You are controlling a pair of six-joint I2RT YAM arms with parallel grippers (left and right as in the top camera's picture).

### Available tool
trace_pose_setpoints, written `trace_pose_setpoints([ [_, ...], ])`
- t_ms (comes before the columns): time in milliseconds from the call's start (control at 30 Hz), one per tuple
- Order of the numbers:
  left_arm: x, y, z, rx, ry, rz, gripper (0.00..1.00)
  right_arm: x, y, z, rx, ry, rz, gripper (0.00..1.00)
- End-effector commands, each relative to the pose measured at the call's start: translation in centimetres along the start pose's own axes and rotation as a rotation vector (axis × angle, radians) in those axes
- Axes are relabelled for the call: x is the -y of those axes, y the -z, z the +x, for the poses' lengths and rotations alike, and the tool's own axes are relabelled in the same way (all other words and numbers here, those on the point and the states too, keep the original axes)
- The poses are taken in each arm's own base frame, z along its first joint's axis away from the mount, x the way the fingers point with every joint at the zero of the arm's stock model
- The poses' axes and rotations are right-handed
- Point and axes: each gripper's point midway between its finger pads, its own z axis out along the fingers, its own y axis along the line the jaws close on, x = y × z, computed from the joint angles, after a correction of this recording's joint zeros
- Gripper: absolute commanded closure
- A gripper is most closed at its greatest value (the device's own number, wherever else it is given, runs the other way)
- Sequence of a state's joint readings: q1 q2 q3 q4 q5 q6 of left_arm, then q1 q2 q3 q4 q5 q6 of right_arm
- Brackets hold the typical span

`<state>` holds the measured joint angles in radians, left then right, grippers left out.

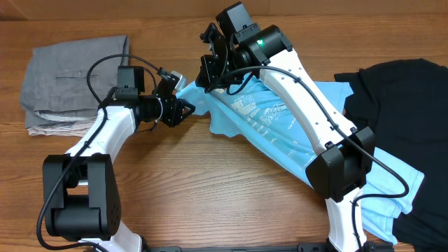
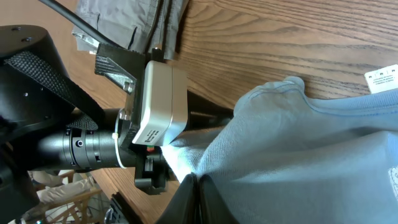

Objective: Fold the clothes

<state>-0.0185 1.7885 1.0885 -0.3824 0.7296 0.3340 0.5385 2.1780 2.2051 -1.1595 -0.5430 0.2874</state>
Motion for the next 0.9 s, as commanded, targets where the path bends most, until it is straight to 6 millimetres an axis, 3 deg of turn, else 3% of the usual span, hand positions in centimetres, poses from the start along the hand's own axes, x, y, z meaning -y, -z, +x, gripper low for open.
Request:
trace_pose_setpoints([
  [0,-0.1,0.0,0.3,-0.005,0.032,0.026,0.76,-1.2,1.0,-0.8,0.034,0.031,-0.032,0.96],
  [133,-0.5,1.3,0.6,-0.009,0.115,0.013,0.85,-0.3,1.5,-1.3,0.047,0.016,-0.024,0.96],
  [367,-1.9,5.5,0.6,0.031,0.254,-0.044,0.89,-0.2,1.6,-1.4,0.049,0.013,-0.022,0.96],
  [500,-1.8,6.2,0.6,0.038,0.255,-0.052,0.9,-0.2,1.6,-1.4,0.049,0.011,-0.022,0.96],
  [667,-0.4,5.6,-0.3,0.069,0.143,0.03,0.63,-0.1,1.6,-1.4,0.049,0.009,-0.022,0.96],
  [867,-0.8,4.2,0.2,0.069,0.094,0.078,0.48,-0.1,1.6,-1.2,0.043,0.005,-0.02,0.95],
])
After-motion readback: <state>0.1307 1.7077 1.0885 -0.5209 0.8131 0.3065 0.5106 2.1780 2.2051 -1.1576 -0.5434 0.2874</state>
